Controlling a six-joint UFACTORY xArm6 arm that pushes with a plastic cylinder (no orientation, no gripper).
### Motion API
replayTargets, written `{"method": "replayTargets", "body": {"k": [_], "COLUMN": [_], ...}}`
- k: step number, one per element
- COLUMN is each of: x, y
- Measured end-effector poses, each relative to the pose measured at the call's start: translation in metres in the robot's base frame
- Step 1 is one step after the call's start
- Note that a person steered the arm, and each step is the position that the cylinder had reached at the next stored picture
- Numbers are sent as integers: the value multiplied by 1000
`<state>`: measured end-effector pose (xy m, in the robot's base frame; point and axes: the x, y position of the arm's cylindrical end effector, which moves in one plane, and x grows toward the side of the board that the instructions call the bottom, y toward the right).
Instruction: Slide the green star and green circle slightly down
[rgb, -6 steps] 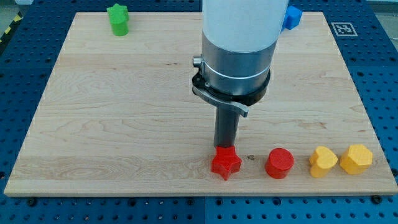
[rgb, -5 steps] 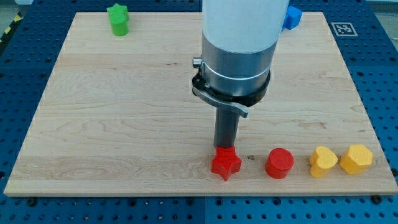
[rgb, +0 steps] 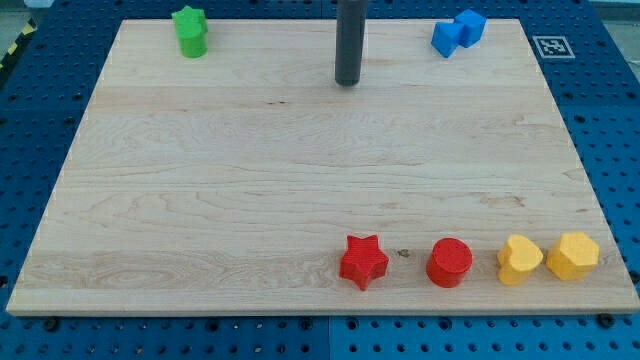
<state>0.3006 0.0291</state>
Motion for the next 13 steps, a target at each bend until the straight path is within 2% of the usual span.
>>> {"method": "replayTargets", "body": {"k": [2,5,6,7,8,9,10,11,13], "x": [-52,-45,-11,7,7,-6,-80,-109,-110], "y": [-39,-42,-61,-118,-194,-265,-293,-291,-263]}}
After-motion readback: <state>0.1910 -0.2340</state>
